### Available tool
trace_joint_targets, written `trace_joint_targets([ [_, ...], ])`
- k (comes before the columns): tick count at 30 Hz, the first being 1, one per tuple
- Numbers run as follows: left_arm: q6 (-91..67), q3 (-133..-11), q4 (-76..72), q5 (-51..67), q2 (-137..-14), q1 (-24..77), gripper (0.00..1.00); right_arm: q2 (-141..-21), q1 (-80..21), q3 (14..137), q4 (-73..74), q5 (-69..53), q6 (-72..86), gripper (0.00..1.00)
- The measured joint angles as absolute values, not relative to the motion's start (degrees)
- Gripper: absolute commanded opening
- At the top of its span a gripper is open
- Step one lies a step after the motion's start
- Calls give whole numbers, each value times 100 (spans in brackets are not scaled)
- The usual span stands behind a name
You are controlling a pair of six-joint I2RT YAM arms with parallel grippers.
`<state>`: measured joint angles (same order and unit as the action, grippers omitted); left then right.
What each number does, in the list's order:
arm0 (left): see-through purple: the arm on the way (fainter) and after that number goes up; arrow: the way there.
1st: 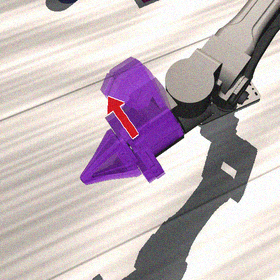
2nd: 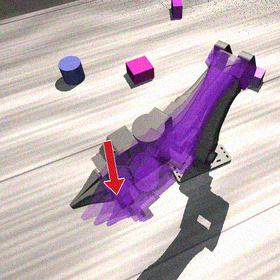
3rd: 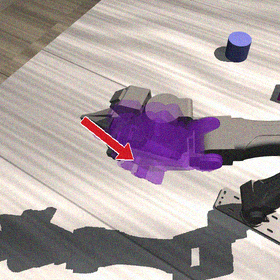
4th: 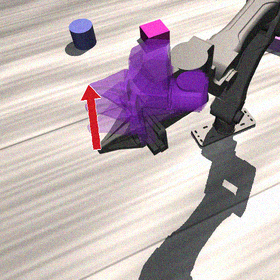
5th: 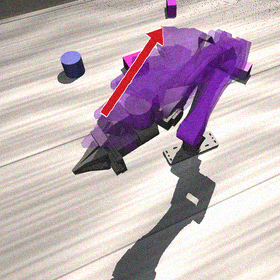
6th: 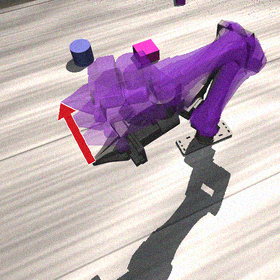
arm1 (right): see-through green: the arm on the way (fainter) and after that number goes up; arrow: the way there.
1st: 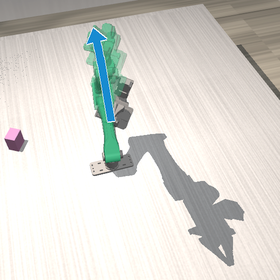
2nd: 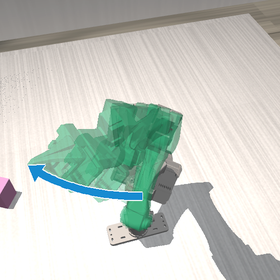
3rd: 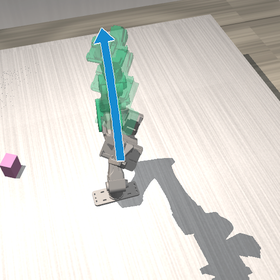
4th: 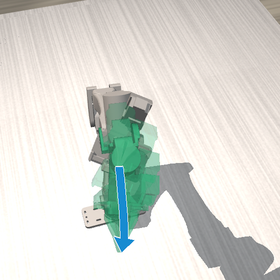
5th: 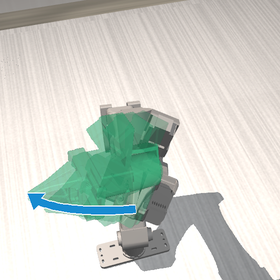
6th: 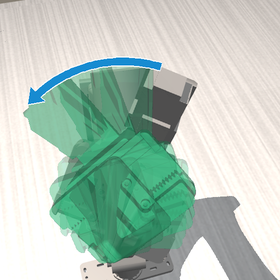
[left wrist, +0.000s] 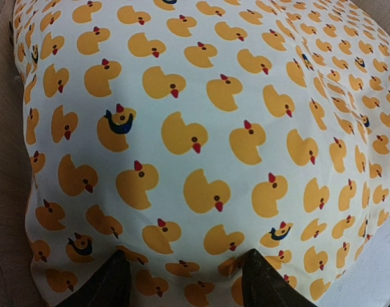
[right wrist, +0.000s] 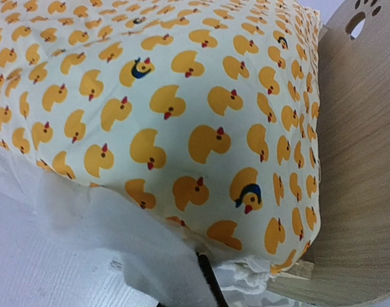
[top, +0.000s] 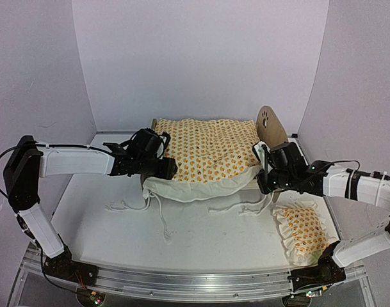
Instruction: Set up the pet bed
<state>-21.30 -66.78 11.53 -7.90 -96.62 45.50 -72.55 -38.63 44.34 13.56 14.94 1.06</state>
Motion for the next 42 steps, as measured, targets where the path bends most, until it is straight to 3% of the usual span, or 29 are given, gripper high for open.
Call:
trace_joint_targets([
  [16,-2263,-6716,1048,-1070,-9953,4163,56,-8036,-3868,6265,4407,2314,-685,2],
  [21,-2257,-6722,1059,-1068,-9953,4158,56,-8162,-3863,6565,4849,1374,-810,11],
  [24,-2239,-6764,1105,-1063,-9966,4150,57,-8444,-3854,6624,4956,228,-878,11],
  [27,-2204,-6842,1177,-1035,-9966,4139,68,-8853,-3861,6626,5083,-666,-849,6],
  [28,-2171,-6871,1194,-1002,-9959,4134,74,-8971,-3868,6626,5151,-746,-795,7],
  [30,-2084,-6908,1214,-919,-9926,4130,82,-9072,-3892,6628,5284,-475,-569,21],
  [33,-2003,-6921,1286,-733,-9749,4119,88,-8984,-3905,6637,5426,711,123,48],
  [35,-1931,-6919,1393,-613,-9504,4086,89,-8731,-3885,6635,5378,1188,429,58],
  [42,-1533,-6521,1354,-14,-8208,4027,83,-7063,-3865,6425,4775,681,362,53],
])
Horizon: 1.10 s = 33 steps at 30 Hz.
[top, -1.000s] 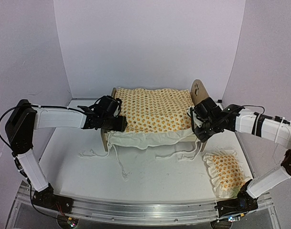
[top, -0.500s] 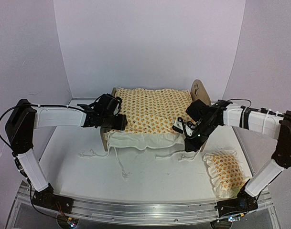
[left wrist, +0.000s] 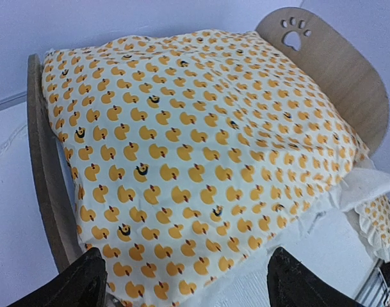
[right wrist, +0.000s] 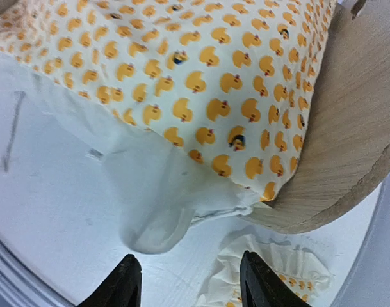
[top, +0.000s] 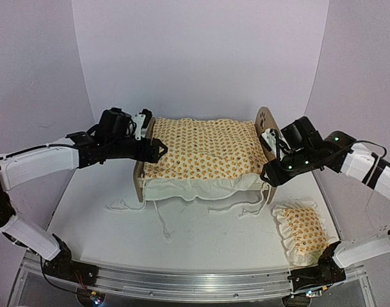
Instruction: Set up the pet bed
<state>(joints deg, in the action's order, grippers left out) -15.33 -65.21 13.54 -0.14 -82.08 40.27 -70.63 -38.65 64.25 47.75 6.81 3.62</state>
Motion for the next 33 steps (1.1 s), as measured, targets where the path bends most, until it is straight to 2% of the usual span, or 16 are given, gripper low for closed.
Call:
trace_joint_targets([
  [3,-1323,-6121,1293,451,-7664,4029,76,-6954,-3863,6392,4475,-191,327,47],
  [7,-1330,-5854,1144,998,-7647,4093,68,-7577,-3889,6340,4012,-956,294,40],
  [8,-1354,-5798,1094,1090,-7721,4128,68,-7738,-3896,6270,3909,-945,287,34],
  [9,-1372,-5758,1039,1138,-7804,4167,67,-7854,-3898,6152,3787,-878,285,27],
  [11,-1439,-5717,886,1186,-8103,4263,68,-7913,-3896,5752,3433,-567,333,22],
  [15,-1629,-5693,735,934,-8667,4348,68,-7913,-3892,4936,2709,392,395,20],
  [21,-1855,-5607,565,123,-8866,4344,75,-7800,-3887,3712,1028,1256,537,19],
  [25,-1831,-5572,550,-115,-8847,4348,82,-7655,-3889,3494,552,1393,685,32],
  [27,-1806,-5546,617,-148,-8744,4344,86,-7380,-3892,3763,1017,1387,797,47],
  [29,-1778,-5511,722,-150,-8506,4344,88,-6851,-3892,4191,1638,1452,952,76],
  [30,-1767,-5505,753,-150,-8385,4344,88,-6584,-3892,4388,1876,1503,1066,85],
  [33,-1651,-5533,755,-154,-7924,4344,91,-5706,-3889,5277,3002,1850,1411,98],
])
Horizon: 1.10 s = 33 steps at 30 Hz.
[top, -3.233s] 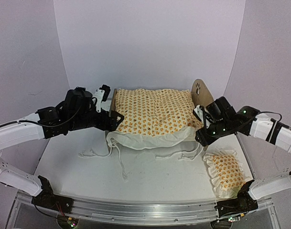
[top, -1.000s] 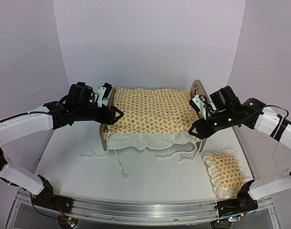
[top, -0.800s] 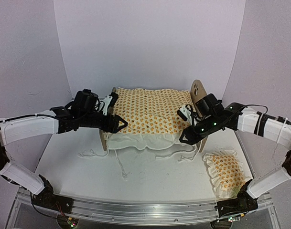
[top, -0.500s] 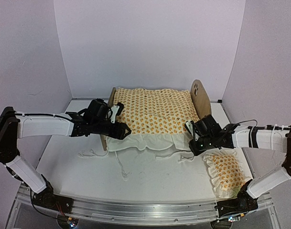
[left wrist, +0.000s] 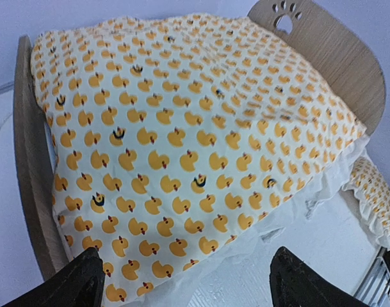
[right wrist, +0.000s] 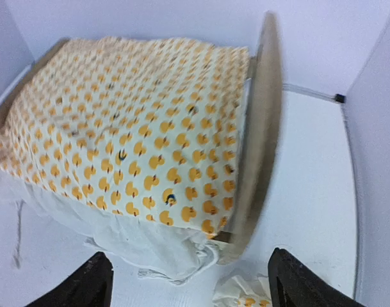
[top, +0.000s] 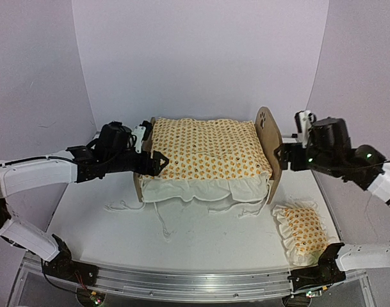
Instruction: Set up the pet bed
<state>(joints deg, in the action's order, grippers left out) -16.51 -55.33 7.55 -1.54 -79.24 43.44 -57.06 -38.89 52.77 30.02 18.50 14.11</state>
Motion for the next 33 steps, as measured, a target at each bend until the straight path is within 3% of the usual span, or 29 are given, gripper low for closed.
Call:
trace_joint_targets([
  [6,-1472,-5806,740,-292,-7435,4344,91,-5824,-3295,7096,5509,2792,2888,98],
  [9,-1433,-5813,751,-325,-7360,4344,91,-5988,-2005,7035,6152,2617,3061,98],
  [11,-1409,-5811,751,-327,-7334,4340,91,-6206,-731,6692,6263,2016,2943,98],
  [14,-1358,-5767,744,-333,-7210,4340,91,-6643,222,5902,6302,1072,2751,98],
  [18,-1323,-5570,749,-416,-6840,4340,92,-7122,211,4960,6252,191,2593,98],
  [24,-1240,-5384,751,-513,-6386,4340,92,-7789,-368,4475,5843,-375,2648,96],
  [26,-1214,-5352,753,-537,-6302,4338,92,-8112,-565,4230,5592,-397,2746,89],
  [30,-1179,-5308,760,-611,-6195,4338,92,-8385,-779,4169,5317,-198,3103,48],
  [31,-1175,-5308,757,-620,-6187,4338,92,-8340,-797,4156,5223,-108,3216,26],
  [33,-1162,-5308,757,-624,-6167,4338,93,-8197,-808,4088,5054,102,3441,13],
])
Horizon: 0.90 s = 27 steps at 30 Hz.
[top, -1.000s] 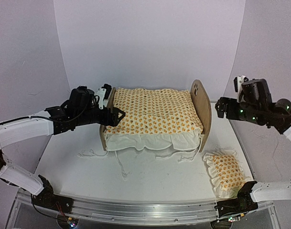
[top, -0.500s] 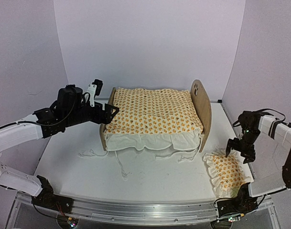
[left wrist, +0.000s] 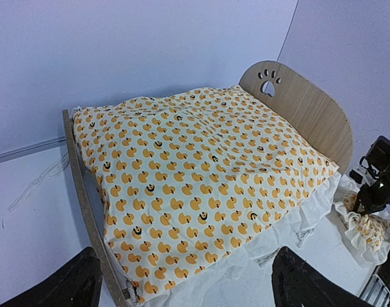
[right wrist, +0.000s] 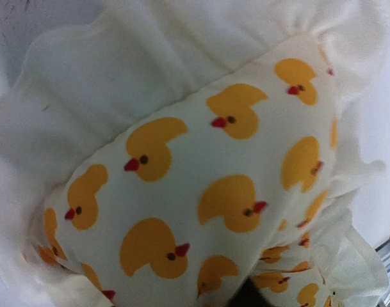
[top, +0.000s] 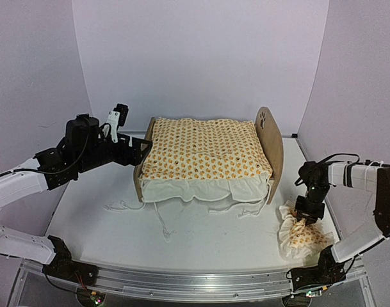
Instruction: Set up the pet bed
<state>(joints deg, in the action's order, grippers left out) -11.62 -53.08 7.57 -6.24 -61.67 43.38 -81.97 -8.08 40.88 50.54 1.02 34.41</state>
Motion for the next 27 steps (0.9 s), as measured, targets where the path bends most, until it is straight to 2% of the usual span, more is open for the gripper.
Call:
trace_joint_targets([
  [2,-1127,-5308,757,-626,-6163,4338,93,-7977,-808,4073,5063,303,3621,5],
  [7,-1009,-5308,760,-626,-6167,4331,93,-6641,-805,4438,5450,591,3721,0],
  [10,-950,-5308,755,-628,-6193,4327,93,-5839,-805,5586,5577,596,3389,0],
  [13,-899,-5308,753,-626,-6239,4311,93,-5752,-803,7175,5334,228,2956,0],
  [16,-895,-5308,751,-624,-6289,4307,93,-6329,-965,8739,5190,-204,2773,0],
  [19,-902,-5308,755,-622,-6318,4307,93,-7406,-1804,10147,5024,-209,2738,0],
  [22,-910,-5310,751,-622,-6316,4307,93,-8617,-2624,11214,4960,-185,2727,0],
  [27,-945,-5310,760,-626,-6283,4307,93,-10486,-3374,12436,5437,268,3120,0],
])
